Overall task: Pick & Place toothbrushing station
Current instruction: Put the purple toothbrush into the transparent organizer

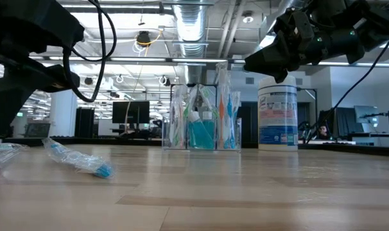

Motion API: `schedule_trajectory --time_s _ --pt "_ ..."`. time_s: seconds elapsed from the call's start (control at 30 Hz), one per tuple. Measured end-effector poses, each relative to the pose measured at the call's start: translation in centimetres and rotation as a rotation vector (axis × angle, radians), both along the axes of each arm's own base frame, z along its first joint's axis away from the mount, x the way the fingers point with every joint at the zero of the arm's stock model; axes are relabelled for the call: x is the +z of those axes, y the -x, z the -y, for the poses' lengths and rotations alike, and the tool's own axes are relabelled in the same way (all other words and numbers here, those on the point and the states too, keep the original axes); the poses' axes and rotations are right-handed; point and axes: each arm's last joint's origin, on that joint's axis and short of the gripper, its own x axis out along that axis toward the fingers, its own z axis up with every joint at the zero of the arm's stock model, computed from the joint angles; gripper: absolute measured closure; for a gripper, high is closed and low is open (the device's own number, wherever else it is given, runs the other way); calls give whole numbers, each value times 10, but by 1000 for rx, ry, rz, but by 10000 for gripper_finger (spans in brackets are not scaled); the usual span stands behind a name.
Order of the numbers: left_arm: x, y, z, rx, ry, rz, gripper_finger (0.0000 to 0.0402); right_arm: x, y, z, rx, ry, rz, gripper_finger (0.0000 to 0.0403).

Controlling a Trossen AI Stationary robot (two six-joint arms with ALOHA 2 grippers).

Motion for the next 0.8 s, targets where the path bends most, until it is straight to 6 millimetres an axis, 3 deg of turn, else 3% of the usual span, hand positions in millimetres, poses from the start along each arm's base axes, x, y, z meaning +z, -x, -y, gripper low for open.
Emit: schedule_trajectory --time_s 0.23,0.53,0.67,0.8 --pt "-24 4 -1 19 -23 -88 264 0 0 0 0 0 -1 278" --pt "-24 3 -2 30 -53 -68 267 0 0 0 0 0 0 278" --pt "-24 3 -2 37 -64 -61 290 0 0 0 0 0 -1 278" --pt "-24 3 -2 40 -63 -62 338 0 0 0 0 0 0 278"
